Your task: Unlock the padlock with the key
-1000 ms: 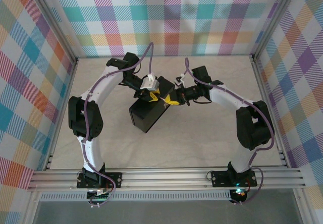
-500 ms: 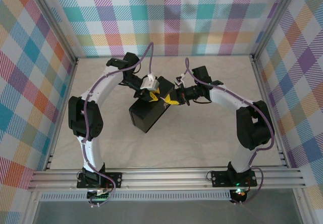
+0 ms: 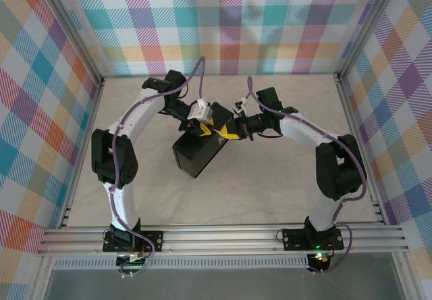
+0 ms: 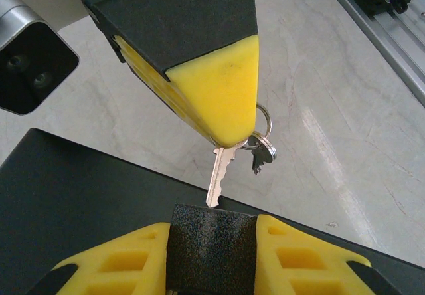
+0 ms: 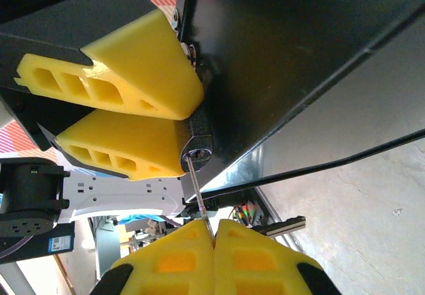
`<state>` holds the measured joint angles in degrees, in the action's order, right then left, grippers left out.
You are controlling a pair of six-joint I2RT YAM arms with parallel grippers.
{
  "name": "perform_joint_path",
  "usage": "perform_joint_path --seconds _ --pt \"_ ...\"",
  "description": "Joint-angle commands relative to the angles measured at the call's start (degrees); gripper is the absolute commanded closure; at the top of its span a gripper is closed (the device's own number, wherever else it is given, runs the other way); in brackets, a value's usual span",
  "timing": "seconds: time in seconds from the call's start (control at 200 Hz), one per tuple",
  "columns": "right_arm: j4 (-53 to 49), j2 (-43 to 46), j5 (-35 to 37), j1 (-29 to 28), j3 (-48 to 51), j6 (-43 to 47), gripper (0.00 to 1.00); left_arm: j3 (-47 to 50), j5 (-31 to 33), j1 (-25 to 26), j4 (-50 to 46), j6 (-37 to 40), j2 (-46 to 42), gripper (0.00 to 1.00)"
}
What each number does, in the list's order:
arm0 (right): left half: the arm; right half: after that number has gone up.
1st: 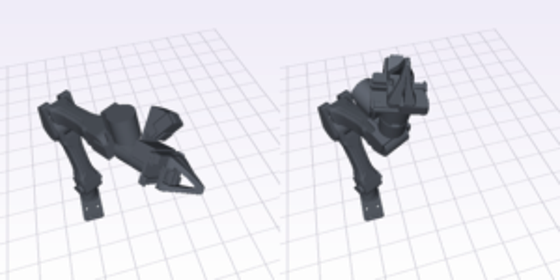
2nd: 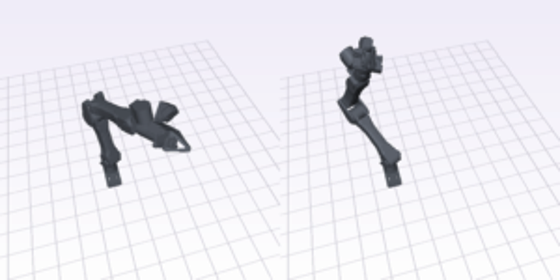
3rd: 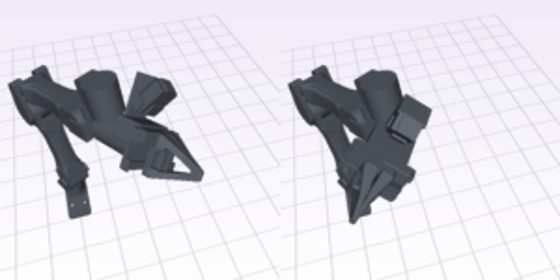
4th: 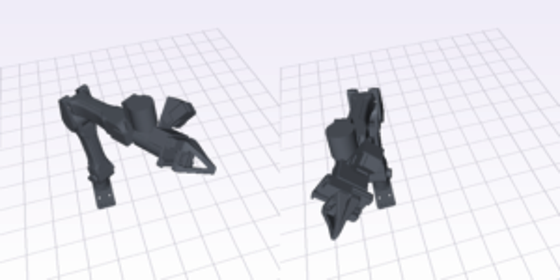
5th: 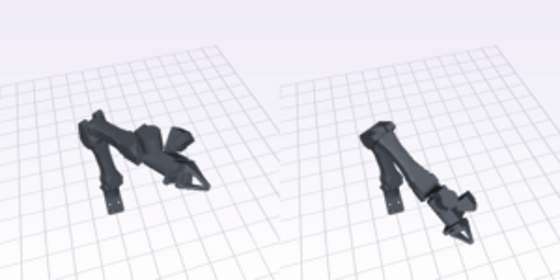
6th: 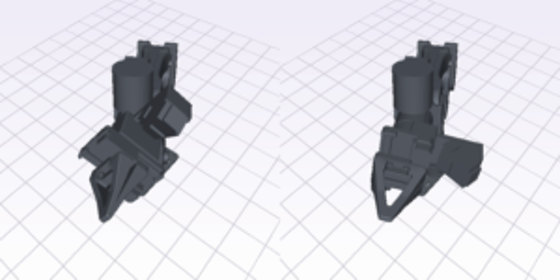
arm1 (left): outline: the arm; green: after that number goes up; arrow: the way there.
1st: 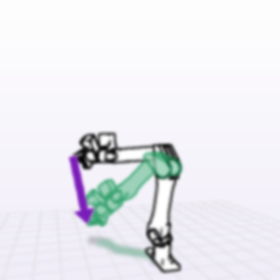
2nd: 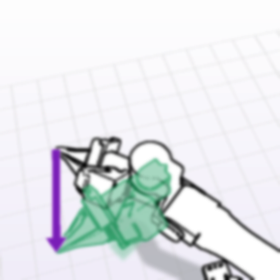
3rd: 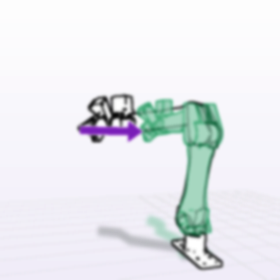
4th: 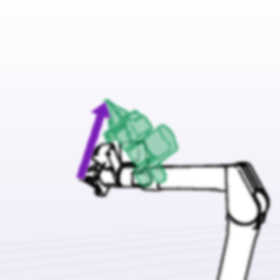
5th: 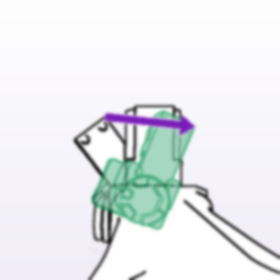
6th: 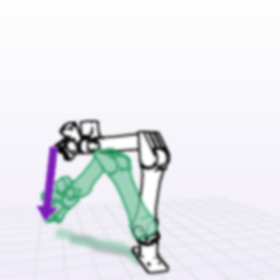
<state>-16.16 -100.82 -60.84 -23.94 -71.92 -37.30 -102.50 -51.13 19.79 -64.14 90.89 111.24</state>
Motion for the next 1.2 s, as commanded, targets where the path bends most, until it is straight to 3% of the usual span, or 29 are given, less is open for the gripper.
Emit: perform_joint_path --seconds 0.0,0.51,0.82,1.195 --pt "0.37 -1.73 -1.31 -0.80 -3.04 -0.41 1.00 1.16 -1.91 0.76 -0.54 0.73 -1.64 0.72" --pt "-1.97 -2.03 -0.33 -1.02 -2.82 0.61 1.00 2.14 -1.15 0.69 0.78 0.46 -1.82 0.72" --pt "3.91 -2.88 -1.71 -1.11 -4.52 -5.50 1.00 1.58 -3.52 1.03 -2.03 3.02 -1.96 0.71" --pt "11.09 -5.27 1.64 -4.51 -6.60 -14.44 1.00 1.86 -6.04 1.37 -1.70 2.72 -1.99 0.72"
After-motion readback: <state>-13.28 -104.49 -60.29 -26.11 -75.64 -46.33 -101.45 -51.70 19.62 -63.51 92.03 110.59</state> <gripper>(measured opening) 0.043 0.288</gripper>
